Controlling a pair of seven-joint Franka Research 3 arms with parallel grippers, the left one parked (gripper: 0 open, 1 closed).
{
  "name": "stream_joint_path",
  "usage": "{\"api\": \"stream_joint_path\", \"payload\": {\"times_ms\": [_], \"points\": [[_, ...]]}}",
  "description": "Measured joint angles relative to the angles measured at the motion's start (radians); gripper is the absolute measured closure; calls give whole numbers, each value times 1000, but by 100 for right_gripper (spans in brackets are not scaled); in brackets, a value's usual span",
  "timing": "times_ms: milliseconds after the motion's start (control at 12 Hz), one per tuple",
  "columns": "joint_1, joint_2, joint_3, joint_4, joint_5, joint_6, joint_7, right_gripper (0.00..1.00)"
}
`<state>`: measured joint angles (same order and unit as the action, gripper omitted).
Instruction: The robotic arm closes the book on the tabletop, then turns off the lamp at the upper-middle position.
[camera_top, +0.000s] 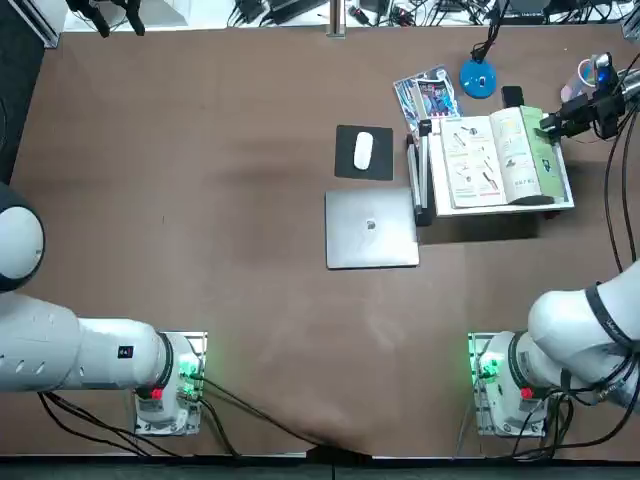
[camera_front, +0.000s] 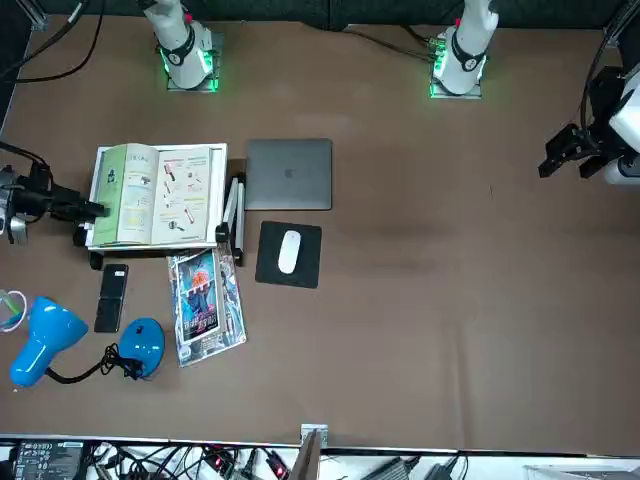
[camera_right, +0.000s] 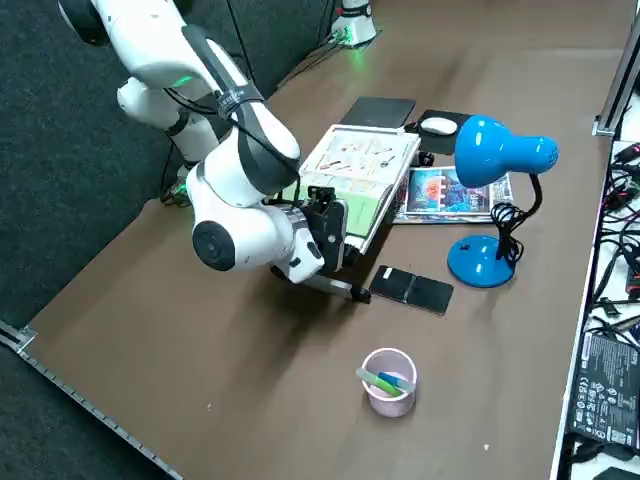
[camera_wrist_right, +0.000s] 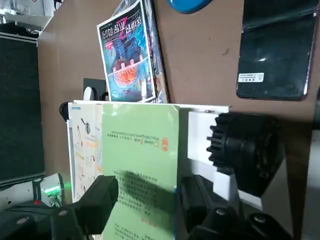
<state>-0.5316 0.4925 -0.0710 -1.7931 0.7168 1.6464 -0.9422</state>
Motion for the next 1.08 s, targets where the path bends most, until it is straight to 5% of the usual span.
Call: {"api": "stream_joint_path", "payload": {"times_ms": [667,1083], "points": [[4,0,10,3,29,-33,3,31],[4,-2,10,45,34,-89,26,93]]}}
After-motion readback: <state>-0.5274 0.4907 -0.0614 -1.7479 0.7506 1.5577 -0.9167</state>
